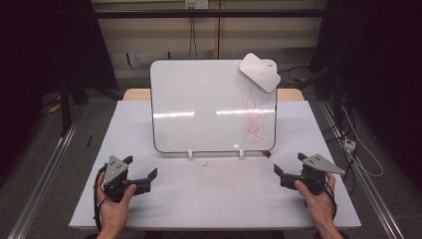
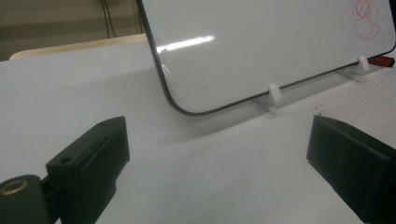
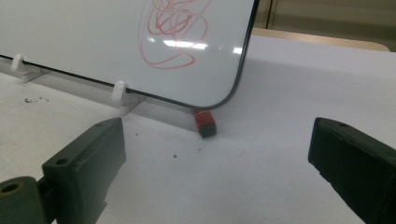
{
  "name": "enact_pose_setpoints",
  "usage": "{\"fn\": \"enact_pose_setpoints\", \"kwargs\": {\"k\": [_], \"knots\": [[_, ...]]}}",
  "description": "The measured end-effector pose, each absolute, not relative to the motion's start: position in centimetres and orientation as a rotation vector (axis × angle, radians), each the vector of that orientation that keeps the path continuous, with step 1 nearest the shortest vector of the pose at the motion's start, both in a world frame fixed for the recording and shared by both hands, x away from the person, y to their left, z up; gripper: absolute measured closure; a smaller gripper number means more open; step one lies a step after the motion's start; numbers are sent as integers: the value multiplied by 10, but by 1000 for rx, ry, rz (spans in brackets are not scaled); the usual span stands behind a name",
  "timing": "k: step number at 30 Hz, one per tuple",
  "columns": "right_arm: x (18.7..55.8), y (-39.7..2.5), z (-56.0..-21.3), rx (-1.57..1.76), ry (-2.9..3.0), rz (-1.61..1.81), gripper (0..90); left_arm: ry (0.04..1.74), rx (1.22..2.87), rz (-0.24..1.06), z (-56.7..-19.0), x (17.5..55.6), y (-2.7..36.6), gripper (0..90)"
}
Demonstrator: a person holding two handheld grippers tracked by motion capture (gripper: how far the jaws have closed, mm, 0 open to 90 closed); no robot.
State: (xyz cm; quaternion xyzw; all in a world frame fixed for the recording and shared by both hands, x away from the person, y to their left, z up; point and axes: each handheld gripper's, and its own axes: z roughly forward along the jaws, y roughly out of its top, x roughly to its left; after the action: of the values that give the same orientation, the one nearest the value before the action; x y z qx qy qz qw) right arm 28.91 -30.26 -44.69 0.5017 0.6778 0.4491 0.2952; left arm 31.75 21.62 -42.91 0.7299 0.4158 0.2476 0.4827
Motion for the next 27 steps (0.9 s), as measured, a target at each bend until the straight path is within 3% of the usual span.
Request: {"fn": "enact_pose_setpoints", "kwargs": {"k": [17,23,27], "knots": [[292,-300,-444,1338,1858,1218,44,1001,1793,616,-428,317,215,57],[294,-294,-439,1316,1859,1241,52,1007,1777,561,-429,317,212,55],[300,-290,-438,1298,1868,1232,53,983,1814,600,-429,317,212,55]]}}
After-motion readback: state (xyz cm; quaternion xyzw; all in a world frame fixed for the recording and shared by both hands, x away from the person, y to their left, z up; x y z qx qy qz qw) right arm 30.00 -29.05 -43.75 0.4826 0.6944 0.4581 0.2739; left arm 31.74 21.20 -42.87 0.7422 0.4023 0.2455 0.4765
